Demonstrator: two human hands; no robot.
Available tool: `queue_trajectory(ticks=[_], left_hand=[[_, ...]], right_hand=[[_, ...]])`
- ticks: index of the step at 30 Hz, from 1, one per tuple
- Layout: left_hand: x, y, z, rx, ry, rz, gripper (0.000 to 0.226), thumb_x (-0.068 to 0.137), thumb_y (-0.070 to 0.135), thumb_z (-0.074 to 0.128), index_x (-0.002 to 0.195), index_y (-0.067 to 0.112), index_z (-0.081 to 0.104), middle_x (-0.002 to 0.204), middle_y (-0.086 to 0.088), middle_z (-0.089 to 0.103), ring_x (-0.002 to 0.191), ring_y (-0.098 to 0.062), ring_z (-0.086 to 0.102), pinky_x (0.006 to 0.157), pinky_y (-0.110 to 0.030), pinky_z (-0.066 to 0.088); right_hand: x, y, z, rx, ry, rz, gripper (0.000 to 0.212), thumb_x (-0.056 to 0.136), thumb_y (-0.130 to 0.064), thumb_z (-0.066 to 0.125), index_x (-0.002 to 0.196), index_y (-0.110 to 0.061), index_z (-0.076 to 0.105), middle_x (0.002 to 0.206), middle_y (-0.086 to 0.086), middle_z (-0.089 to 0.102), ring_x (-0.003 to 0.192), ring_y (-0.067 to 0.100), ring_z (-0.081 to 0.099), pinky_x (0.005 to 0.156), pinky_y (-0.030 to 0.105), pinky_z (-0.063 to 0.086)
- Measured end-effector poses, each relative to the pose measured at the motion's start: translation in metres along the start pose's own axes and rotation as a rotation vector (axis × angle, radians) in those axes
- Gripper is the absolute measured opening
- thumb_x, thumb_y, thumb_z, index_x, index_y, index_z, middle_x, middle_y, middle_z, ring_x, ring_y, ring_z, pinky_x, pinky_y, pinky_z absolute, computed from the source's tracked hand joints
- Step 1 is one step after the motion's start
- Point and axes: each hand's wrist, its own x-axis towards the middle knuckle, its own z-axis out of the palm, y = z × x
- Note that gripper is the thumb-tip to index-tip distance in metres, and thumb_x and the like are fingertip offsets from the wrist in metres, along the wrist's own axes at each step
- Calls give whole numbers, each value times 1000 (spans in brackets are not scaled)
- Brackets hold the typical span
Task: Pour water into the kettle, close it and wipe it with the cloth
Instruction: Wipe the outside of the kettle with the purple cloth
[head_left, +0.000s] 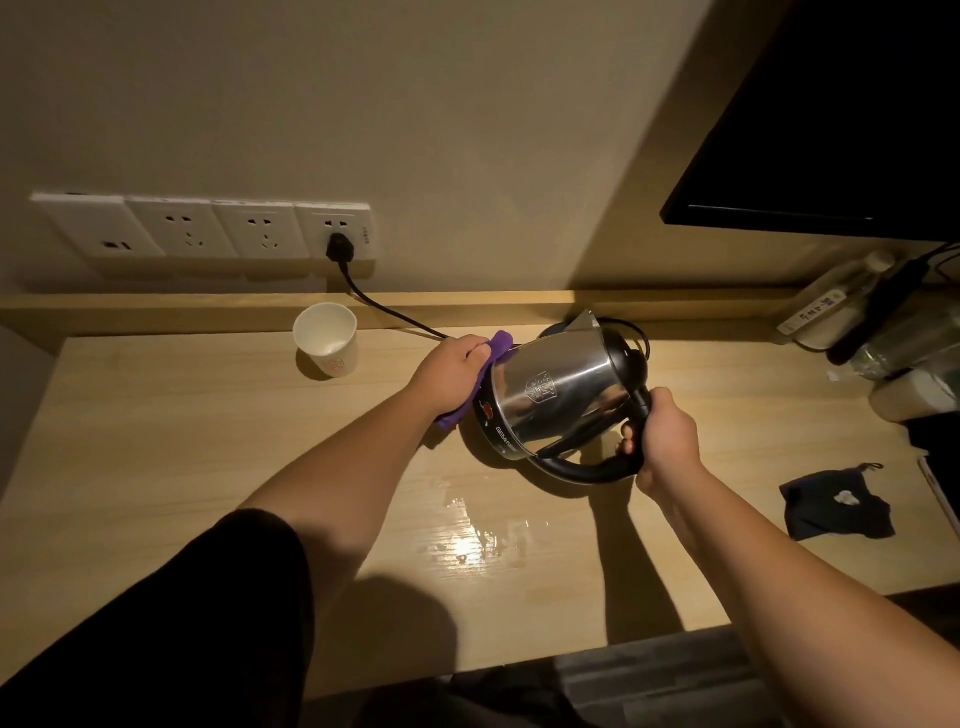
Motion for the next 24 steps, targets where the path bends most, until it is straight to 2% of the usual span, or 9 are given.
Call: queue_trajectory(ticks=[3,7,10,14,19,24], left_hand=[[-12,-2,21,-20,163,-31,38,102,36,32,130,21,53,121,-2,51,94,-12,49,79,-27,38],[-42,-8,46,-53,291,51,37,98,45,31,129,31,46,127,3,43,97,-13,53,77,-31,51],[-63,-12,60,18,313,154,38,94,49,27,127,35,40,124,4,42,93,-12,54,75,-31,53],[-83,-22,78,176,323,247,35,96,39,36,129,28,39,119,-3,46,86,-16,55,69,-30,54],[-96,-27,90,296,300,320,32,95,31,48,126,24,42,114,-7,50,87,-20,55,69,-33,54],[-109,-29,99,359,201,362,23,96,32,49,119,28,46,111,0,50,88,-15,52,72,-31,53]], right_hand=[[-1,4,-1,53,35,26,26,92,-35,45,89,-13,58,62,3,48,53,15,44,55,31,41],[-4,7,-4,165,21,108,25,92,-35,46,88,-15,61,54,-1,48,46,11,43,46,25,41],[-3,6,-4,215,-5,168,27,92,-37,46,89,-15,62,55,-1,48,44,11,42,40,23,41],[-1,5,-3,216,-34,187,28,91,-39,46,90,-15,62,55,-2,48,43,10,42,38,22,41],[-4,9,-3,240,-30,202,32,92,-40,45,96,-15,63,55,-2,48,43,11,42,47,26,43],[-9,11,-1,249,-15,198,33,92,-40,45,100,-14,64,55,-1,49,44,11,44,49,26,43]])
